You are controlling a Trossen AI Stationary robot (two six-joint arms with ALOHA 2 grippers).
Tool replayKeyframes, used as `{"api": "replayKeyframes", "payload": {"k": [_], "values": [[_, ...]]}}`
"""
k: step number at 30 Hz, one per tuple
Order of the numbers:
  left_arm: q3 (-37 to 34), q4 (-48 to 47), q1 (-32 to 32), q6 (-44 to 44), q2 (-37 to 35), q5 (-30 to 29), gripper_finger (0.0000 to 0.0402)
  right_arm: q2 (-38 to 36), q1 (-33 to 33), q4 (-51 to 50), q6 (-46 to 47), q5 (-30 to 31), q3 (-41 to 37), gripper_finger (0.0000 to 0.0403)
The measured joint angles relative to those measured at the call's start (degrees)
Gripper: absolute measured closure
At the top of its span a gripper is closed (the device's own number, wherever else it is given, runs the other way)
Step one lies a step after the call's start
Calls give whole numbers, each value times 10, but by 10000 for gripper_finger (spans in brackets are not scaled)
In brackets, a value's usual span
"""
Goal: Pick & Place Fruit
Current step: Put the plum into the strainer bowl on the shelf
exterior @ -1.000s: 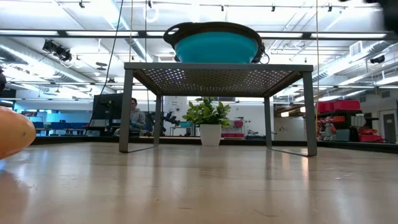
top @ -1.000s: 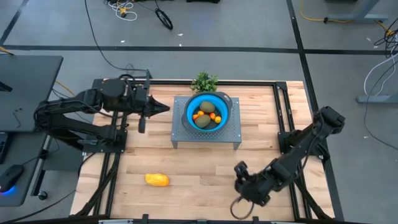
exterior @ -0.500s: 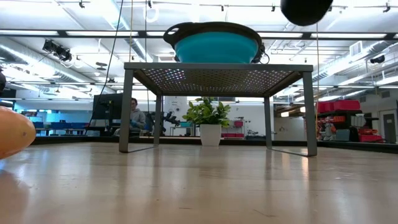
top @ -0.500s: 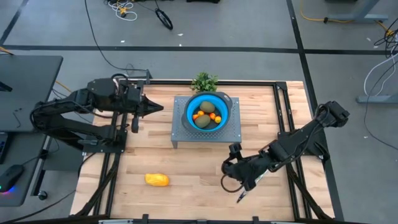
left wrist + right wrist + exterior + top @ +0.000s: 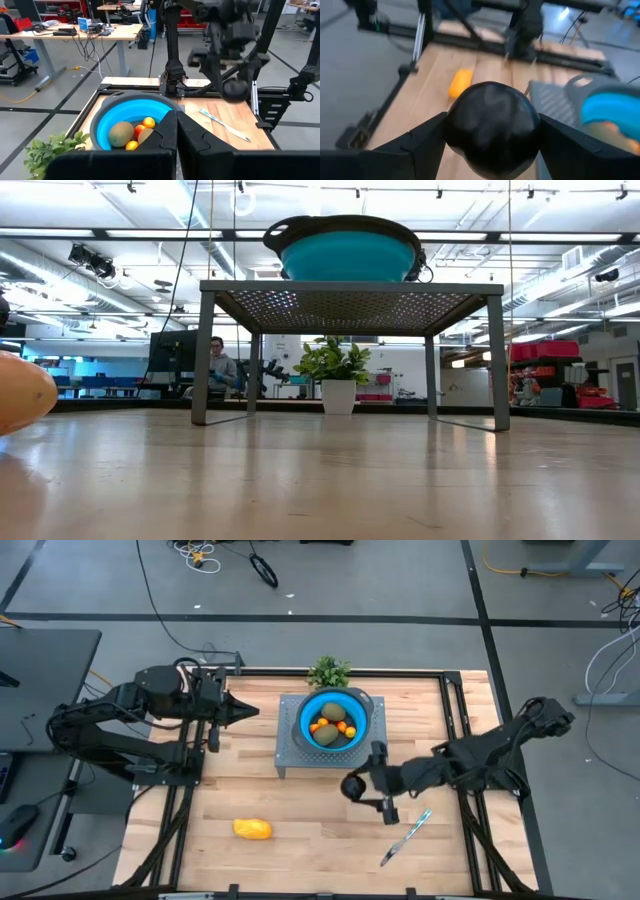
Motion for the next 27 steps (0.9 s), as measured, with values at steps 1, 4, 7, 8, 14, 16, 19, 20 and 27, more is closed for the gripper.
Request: {"api": "replayKeyframes", "payload": {"k": [1,4,7,8,14,16,19,20,27], "values": [[0,0,0,0,0,-1,401,-7,-4,3,0,0,0,117],[0,0,0,-3,0,-1,401,-26,-13,1,0,0,0,117],[0,0,0,-6,0,-1,401,-41,-19,0,0,0,0,117],[0,0,0,-8,0,-1,401,-45,-20,0,0,0,0,117],[0,0,0,-9,0,-1,401,-59,-21,0,4,0,0,117],[0,0,0,-6,0,1,401,-59,-21,-1,14,-5,0,117],[0,0,0,-8,0,2,400,-60,-21,-1,17,-19,0,117],[0,0,0,-9,0,2,400,-60,-21,-1,21,-21,0,117],[0,3,0,-14,0,2,399,-60,-25,49,60,-84,0,117]]}}
